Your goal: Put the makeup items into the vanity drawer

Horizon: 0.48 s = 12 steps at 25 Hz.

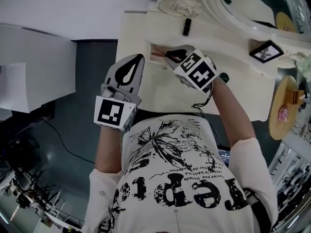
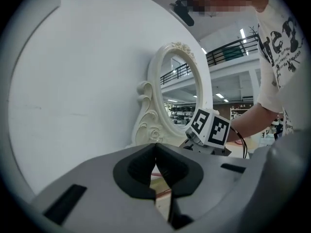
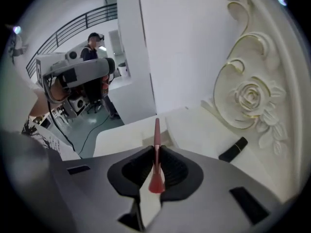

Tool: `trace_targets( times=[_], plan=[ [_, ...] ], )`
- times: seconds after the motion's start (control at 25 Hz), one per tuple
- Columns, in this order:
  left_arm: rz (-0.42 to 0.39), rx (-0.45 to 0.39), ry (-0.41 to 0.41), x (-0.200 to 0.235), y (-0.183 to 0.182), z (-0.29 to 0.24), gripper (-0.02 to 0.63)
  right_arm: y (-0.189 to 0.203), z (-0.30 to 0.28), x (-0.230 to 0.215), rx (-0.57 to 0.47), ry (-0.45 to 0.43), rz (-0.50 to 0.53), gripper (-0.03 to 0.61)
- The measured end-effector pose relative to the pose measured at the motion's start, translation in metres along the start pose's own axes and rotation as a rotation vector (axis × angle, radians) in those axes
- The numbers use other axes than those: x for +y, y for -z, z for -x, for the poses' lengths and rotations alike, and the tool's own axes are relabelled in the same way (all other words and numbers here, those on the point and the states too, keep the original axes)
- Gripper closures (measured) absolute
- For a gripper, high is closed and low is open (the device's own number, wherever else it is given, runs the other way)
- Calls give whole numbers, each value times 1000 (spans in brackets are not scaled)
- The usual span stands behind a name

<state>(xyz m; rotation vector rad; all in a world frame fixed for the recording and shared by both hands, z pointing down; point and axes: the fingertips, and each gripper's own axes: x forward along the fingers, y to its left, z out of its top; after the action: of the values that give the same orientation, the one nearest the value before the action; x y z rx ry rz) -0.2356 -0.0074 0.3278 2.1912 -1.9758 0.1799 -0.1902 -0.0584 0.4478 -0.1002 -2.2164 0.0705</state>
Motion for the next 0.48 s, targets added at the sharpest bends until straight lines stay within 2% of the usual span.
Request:
trace_targets(
  times=[0.12, 0.24, 0.32, 0.44, 0.48],
  plan=[
    [38, -38, -43, 12, 0, 6, 601, 2, -17, 3, 59, -6, 55, 517],
    [34, -9, -57, 19, 10, 9, 601, 6, -27, 0, 96, 4, 75, 517],
    [41, -1, -63, 20, 14, 9, 601, 9, -31, -2, 119, 9, 70, 516],
    [58, -32, -69, 20, 9, 6, 601, 13, -34, -6, 130, 22, 40, 515],
    [60, -33, -69, 19, 9, 5, 601, 13, -34, -7, 122, 20, 22, 498]
  ],
)
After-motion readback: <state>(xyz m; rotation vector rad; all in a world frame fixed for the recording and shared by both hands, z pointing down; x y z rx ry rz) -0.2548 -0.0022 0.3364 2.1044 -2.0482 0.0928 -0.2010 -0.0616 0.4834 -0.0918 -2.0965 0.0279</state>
